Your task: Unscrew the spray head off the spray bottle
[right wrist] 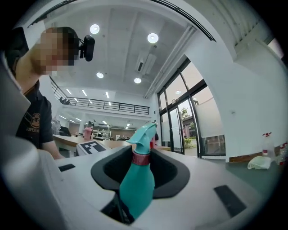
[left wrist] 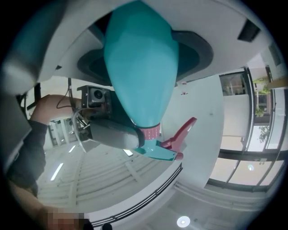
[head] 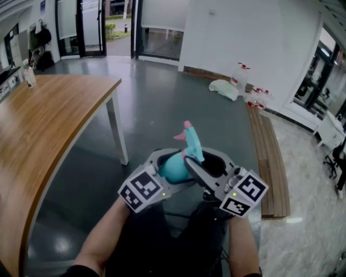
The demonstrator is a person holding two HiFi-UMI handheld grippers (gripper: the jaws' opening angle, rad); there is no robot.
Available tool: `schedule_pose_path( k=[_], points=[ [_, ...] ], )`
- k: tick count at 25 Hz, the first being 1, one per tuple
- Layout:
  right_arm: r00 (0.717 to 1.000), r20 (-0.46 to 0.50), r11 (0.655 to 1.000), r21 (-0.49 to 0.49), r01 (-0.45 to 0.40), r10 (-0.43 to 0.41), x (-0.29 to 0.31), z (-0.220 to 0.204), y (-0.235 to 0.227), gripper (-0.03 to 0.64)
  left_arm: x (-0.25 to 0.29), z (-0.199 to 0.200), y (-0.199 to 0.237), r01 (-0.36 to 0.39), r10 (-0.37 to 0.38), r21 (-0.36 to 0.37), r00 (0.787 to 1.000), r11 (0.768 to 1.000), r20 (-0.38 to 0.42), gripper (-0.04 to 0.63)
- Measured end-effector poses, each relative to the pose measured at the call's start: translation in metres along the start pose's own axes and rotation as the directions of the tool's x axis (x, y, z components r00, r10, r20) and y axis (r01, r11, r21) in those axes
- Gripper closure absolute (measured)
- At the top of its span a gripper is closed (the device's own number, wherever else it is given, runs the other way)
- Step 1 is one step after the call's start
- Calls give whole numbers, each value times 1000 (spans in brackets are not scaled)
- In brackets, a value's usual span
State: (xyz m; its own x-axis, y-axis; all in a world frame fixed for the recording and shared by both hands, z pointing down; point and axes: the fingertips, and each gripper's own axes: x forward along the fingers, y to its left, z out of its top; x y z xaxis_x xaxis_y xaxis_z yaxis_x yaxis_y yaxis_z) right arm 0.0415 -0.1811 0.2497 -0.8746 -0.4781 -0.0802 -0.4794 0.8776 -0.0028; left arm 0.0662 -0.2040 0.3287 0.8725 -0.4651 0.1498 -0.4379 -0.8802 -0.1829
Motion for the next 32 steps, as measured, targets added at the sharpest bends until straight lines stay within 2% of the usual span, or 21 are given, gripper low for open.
schedule_pose_path(
  k=[4,9,12,14,16,19,23,28,32],
  points=[
    [994,-4,994,-31,-109,109,0,2,9,480,-4,5,-10,113,-113,-10,993,994,32,183],
    [961,10,960,-47,-276,276,-7,8,26,480,-13,13,-31,255,-254,0,964,967,74,184],
    [937,-12,935,-57,-350,350,-9,11,36,480,-17,17,-42,318,-318,8,944,948,92,184],
    [930,-20,928,-61,-367,367,-9,13,39,480,-19,19,-44,332,-331,12,937,943,108,184],
    [942,-16,940,-74,-334,334,-7,14,37,476,-19,20,-39,301,-299,2,947,954,116,183],
    [973,-23,966,-111,-232,231,-2,12,28,471,-13,19,-25,214,-211,-16,972,977,105,183],
    [989,-62,982,-127,-142,135,0,4,17,451,-4,14,-9,87,-84,-35,993,996,86,183],
    [1000,-23,998,-58,15,-16,-2,5,-4,451,0,13,16,-74,79,-60,994,995,80,183],
    [990,-62,991,-47,122,-125,4,-1,-3,451,0,5,29,-191,194,-70,980,979,49,183]
  ],
)
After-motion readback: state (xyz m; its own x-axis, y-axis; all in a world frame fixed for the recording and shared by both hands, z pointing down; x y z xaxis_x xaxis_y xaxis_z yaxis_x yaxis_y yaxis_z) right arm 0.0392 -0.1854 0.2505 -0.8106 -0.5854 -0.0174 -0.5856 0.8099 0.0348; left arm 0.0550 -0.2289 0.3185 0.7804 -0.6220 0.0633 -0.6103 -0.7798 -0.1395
